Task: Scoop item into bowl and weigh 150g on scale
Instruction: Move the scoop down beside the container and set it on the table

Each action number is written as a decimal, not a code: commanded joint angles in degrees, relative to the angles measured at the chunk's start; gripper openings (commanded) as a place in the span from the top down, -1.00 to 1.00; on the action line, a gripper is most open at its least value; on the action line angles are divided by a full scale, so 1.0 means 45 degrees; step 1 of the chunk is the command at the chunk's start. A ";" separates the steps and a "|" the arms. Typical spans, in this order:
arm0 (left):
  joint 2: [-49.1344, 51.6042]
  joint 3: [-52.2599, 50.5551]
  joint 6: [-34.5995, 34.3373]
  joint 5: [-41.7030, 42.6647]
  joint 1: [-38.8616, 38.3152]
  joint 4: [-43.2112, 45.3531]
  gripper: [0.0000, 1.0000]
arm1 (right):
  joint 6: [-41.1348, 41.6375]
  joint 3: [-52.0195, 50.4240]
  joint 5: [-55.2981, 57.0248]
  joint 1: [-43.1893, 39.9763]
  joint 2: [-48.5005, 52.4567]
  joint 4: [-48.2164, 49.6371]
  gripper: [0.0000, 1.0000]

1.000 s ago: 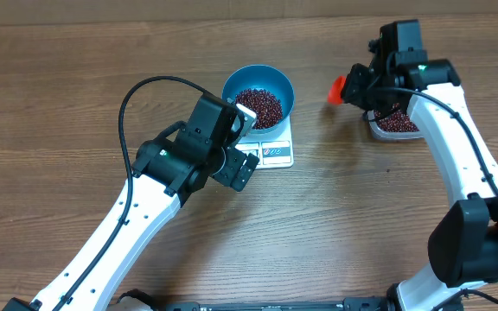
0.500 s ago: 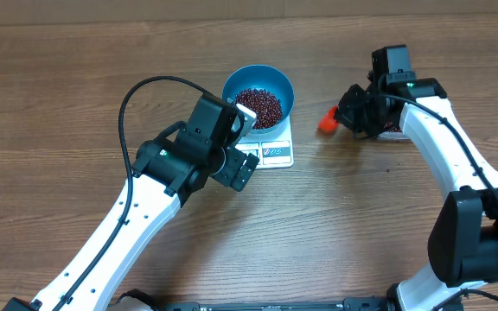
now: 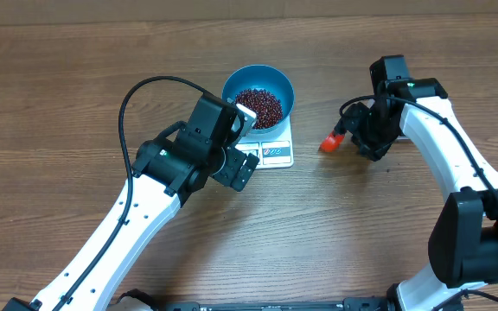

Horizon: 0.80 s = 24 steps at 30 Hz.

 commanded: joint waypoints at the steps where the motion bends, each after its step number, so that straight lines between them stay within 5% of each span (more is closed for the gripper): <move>1: -0.0262 0.0078 0.0194 0.0097 -0.0005 0.0015 -0.99 | 0.0000 -0.0053 0.2025 -0.0058 -0.0078 -0.0374 -0.41; 11: -0.0262 0.0078 0.0194 0.0097 -0.0005 0.0015 -0.98 | -0.0291 -0.0884 0.2526 -0.0063 -0.0083 -0.0321 -0.53; 15: -0.0262 0.0078 0.0194 0.0097 -0.0005 0.0015 -0.99 | -0.0491 -0.0733 0.3113 -0.0063 -0.0112 -0.0641 -0.83; 24: -0.0262 0.0078 0.0189 0.0097 -0.0005 0.0015 -0.99 | -0.2603 -0.0296 0.3050 -0.0044 -0.1496 -0.1112 -0.85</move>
